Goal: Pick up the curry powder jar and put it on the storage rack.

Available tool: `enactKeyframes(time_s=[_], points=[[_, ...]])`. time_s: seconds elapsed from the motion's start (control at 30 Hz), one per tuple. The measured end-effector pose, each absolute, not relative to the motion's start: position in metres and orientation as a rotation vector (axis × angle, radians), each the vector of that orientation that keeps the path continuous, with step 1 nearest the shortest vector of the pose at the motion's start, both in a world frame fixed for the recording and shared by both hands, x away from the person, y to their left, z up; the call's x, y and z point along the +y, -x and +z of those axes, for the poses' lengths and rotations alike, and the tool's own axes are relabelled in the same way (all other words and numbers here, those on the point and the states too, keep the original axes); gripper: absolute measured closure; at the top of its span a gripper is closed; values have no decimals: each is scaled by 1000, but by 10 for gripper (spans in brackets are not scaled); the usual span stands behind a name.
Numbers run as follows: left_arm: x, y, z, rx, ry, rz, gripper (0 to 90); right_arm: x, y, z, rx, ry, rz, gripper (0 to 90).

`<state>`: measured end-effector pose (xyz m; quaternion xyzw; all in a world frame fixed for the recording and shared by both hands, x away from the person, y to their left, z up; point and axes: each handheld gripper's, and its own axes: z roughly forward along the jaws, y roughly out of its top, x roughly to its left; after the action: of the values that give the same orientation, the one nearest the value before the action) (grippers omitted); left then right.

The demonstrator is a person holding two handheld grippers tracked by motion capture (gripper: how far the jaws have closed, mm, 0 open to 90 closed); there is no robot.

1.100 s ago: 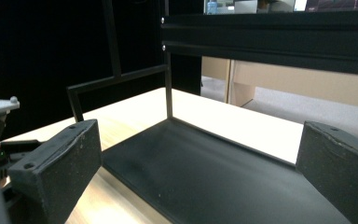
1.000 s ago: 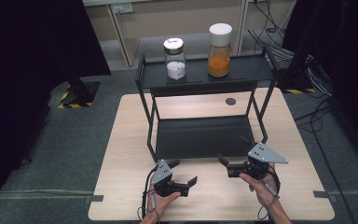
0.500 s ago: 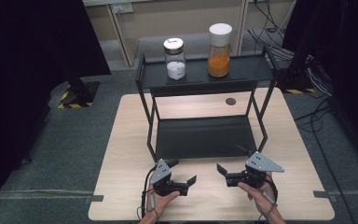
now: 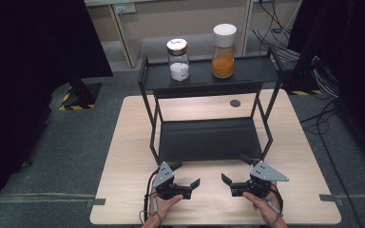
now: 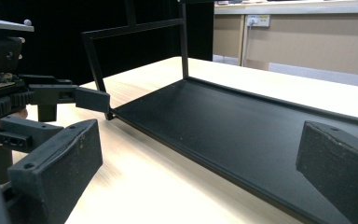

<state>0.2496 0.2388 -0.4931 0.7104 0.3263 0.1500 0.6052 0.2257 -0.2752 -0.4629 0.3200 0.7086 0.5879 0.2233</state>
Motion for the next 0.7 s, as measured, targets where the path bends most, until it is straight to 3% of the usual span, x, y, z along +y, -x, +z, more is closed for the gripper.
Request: enactKeyframes(time_s=[0.7], points=[[241,-248,-492,751,-1629,354,15,-279,-225,-472,1964,-895,1631,5]])
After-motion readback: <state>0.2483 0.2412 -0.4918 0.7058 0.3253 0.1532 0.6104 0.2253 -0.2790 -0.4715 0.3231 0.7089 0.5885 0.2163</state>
